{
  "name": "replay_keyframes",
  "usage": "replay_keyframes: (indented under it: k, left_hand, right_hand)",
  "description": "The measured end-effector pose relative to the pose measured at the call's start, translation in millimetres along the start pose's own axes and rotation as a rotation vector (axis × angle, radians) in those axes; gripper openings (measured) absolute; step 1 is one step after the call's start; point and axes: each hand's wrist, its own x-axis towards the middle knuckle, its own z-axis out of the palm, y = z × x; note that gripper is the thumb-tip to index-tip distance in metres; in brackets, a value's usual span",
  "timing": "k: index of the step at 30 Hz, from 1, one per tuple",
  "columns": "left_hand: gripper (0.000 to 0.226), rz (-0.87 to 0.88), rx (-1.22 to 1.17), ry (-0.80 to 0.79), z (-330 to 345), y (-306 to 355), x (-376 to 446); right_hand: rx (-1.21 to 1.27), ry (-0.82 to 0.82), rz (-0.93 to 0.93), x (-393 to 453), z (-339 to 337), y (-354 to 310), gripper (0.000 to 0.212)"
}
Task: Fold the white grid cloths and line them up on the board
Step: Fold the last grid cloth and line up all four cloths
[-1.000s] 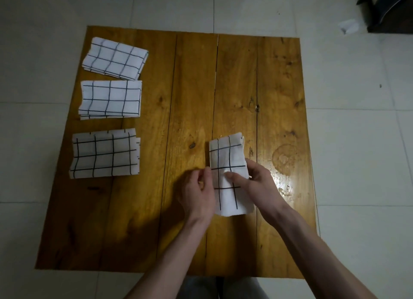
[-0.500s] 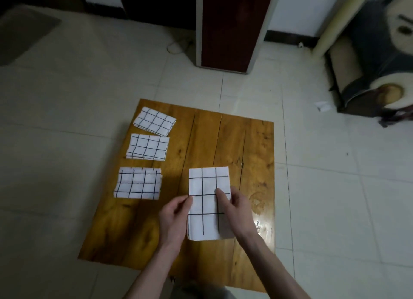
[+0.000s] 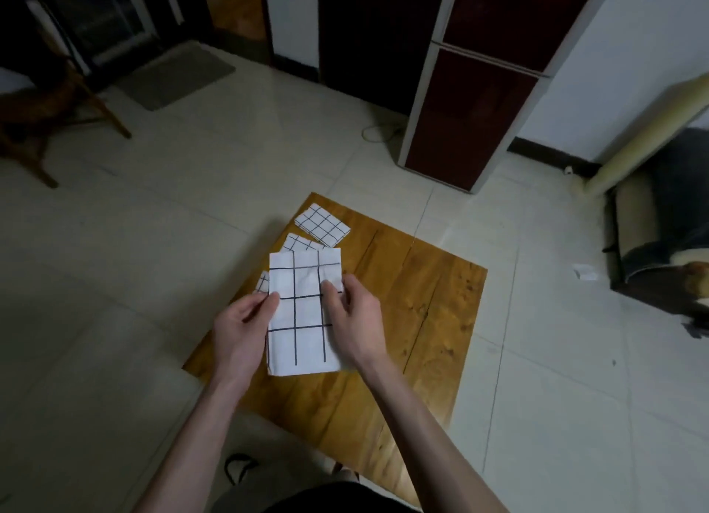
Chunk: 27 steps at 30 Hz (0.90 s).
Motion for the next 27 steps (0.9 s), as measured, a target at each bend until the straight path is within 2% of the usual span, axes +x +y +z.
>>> replay_keyframes:
  k: [6,11,19,27]
  left_hand:
    - [0.005,-0.006,-0.085,0.183,-65.2,-1.6,-1.8]
    - [0.009,0.014,-0.094,0.255,-140.0,2.5,25.0]
    - [0.009,0.033,-0.052,0.237,-266.4,4.6,95.0]
    - [0.008,0.053,-0.049,0.187,-352.6,15.3,144.1]
  right_hand:
    - [0.081,-0.122,0.017,-3.5,59.9,-29.3,0.019]
    - [0.103,-0.230,0.056,-1.7,130.8,-61.0,0.022]
    - [0.114,-0.226,0.043,13.5,257.9,-116.6,0.011]
    - [0.138,-0.219,0.022,36.9,343.4,-158.6,0.008]
